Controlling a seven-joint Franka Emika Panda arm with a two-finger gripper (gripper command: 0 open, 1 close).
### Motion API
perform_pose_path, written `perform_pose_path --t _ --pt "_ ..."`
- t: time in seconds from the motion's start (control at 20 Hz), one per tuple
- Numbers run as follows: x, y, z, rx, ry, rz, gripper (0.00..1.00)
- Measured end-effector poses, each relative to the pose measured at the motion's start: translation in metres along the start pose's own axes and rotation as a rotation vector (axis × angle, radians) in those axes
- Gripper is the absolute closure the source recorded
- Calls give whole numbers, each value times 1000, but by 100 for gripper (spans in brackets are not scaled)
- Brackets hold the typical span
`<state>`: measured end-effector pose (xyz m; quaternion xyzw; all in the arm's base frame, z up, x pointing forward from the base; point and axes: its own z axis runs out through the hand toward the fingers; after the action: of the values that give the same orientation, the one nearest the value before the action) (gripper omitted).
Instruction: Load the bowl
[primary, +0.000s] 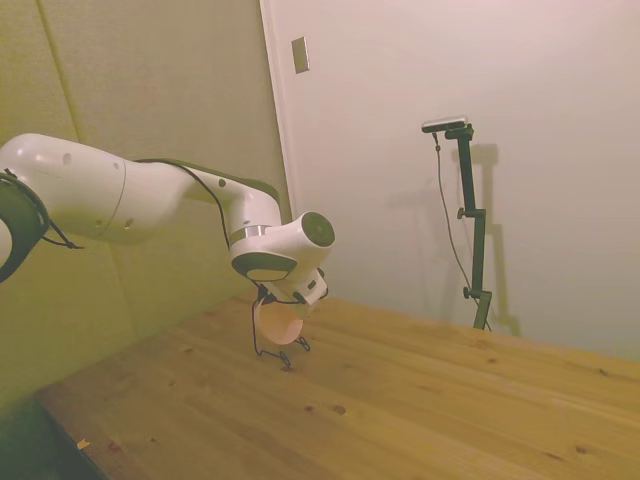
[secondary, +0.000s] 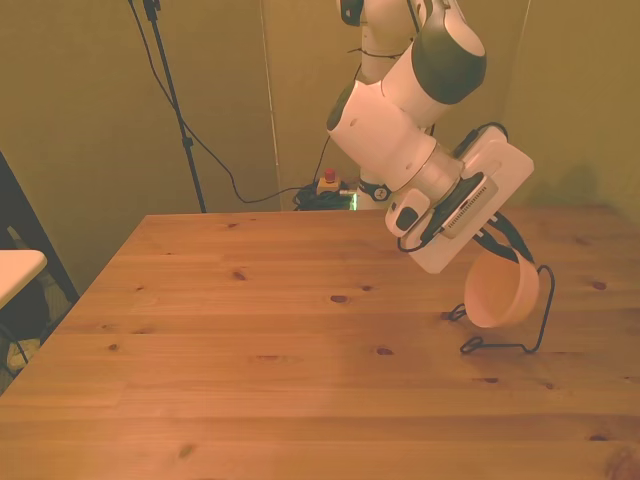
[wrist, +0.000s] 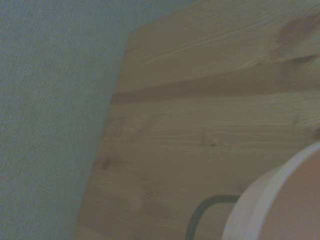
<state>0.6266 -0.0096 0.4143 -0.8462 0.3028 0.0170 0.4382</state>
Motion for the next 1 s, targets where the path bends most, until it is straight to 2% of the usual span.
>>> perform_pose_path --t 1.0 --pt "9 12 13 27 -14 12 100"
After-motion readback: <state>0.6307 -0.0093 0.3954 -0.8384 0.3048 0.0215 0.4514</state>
